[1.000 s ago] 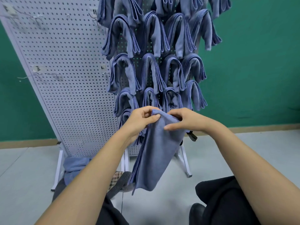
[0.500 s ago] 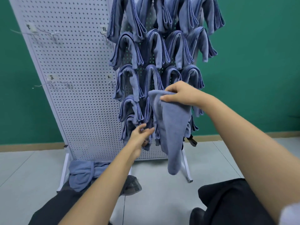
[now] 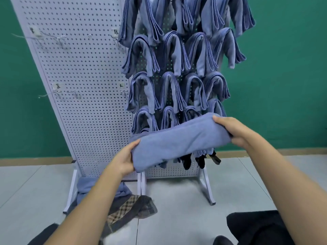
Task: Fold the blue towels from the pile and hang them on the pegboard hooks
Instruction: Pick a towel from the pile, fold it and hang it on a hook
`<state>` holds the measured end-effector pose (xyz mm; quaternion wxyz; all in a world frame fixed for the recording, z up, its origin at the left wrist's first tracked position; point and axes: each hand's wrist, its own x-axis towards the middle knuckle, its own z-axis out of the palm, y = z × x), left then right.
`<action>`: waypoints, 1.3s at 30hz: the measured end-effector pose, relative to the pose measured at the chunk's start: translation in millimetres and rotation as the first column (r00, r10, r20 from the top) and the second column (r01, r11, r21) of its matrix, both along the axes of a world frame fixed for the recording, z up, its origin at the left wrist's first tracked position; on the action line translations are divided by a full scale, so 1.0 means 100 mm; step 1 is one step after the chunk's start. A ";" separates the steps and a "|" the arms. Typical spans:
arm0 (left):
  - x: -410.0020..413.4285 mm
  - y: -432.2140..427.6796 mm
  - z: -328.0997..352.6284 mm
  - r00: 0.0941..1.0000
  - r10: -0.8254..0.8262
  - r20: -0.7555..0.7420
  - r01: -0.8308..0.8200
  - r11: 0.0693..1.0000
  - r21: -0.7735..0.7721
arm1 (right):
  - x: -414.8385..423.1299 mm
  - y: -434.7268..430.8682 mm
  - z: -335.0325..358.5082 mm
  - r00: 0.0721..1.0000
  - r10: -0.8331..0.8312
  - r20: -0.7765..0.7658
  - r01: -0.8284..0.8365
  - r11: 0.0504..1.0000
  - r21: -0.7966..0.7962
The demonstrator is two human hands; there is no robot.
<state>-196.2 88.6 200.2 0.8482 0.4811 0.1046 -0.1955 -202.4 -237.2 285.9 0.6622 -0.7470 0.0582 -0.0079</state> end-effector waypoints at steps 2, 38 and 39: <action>0.08 0.18 0.07 0.999 -0.042 0.023 0.042 0.999 0.032 | 0.04 -0.02 -0.24 0.989 0.040 -0.139 -0.023 0.992 0.123; 0.19 0.85 0.21 0.898 -0.073 0.435 -0.031 0.973 0.227 | 0.11 0.02 -0.70 0.967 0.230 0.107 -0.252 0.917 0.310; 0.18 0.85 0.22 0.897 -0.059 0.438 -0.034 0.979 0.203 | 0.12 0.02 -0.69 0.968 0.230 0.098 -0.249 0.914 0.320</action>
